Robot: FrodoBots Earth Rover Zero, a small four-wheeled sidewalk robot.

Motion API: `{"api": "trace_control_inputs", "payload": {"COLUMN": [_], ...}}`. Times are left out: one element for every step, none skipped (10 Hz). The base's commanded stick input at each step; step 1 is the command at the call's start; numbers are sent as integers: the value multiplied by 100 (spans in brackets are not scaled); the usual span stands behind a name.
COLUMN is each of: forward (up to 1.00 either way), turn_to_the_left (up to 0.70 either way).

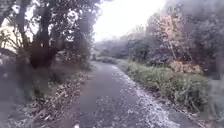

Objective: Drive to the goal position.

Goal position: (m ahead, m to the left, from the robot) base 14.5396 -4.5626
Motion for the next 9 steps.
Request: {"api": "trace_control_inputs", "payload": {"forward": [70, 70, 70, 70, 70, 70, 70, 70, 70], "turn_to_the_left": [3, 5, 14, 14, 6, 2, 0, 0, 0]}}
